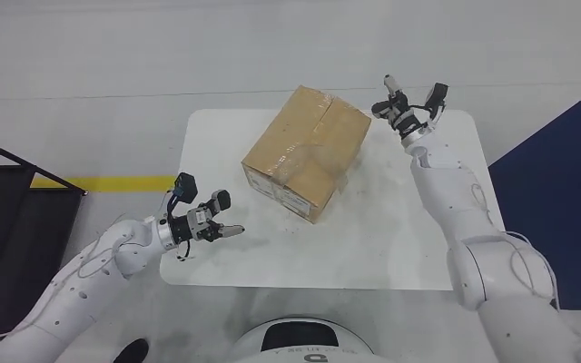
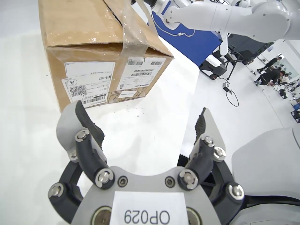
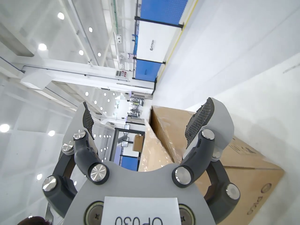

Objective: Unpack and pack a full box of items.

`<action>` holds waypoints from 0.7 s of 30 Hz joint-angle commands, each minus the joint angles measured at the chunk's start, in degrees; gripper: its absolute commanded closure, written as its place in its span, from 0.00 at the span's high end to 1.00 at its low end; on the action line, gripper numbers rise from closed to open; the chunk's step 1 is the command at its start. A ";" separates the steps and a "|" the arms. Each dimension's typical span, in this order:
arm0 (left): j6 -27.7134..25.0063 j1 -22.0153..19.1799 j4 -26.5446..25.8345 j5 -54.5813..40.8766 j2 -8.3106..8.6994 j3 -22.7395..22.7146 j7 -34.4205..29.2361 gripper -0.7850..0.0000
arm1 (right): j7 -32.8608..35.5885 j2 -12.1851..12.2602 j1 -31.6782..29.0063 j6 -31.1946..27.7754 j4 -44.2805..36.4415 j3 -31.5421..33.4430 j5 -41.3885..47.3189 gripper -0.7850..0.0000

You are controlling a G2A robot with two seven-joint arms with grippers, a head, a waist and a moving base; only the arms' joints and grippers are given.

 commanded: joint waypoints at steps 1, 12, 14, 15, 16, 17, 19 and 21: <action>0.16 -0.30 -0.35 0.12 -0.22 0.04 -0.65 1.00 | 0.32 0.12 -0.24 -0.30 -0.32 0.24 0.25 1.00; -1.95 -1.51 -0.92 1.29 -1.13 -0.12 -4.12 1.00 | 3.32 -0.03 -4.19 0.30 -10.91 -0.06 1.66 1.00; -2.52 -1.94 -0.78 1.46 -1.31 -0.03 -4.97 1.00 | 4.54 -0.15 -6.19 2.26 -16.49 -0.55 2.27 1.00; -2.75 -2.10 -0.71 1.34 -1.42 0.07 -5.28 1.00 | 4.55 -0.20 -6.95 3.69 -19.01 -1.03 1.70 1.00; -3.03 -2.33 -0.58 1.34 -1.52 0.19 -5.78 1.00 | 3.68 -0.25 -7.56 5.19 -21.13 -1.54 0.57 1.00; -3.30 -2.68 -0.44 1.37 -1.64 0.33 -6.39 1.00 | 2.46 -0.38 -8.00 6.83 -23.03 -2.38 -1.12 1.00; -3.51 -3.54 -0.11 1.43 -1.93 0.85 -7.90 1.00 | 0.44 -0.80 -8.77 9.96 -26.22 -4.27 -3.59 1.00; -3.77 -4.66 0.08 1.50 -2.30 1.63 -9.76 1.00 | -0.83 -1.22 -9.06 12.57 -27.99 -5.82 -4.74 1.00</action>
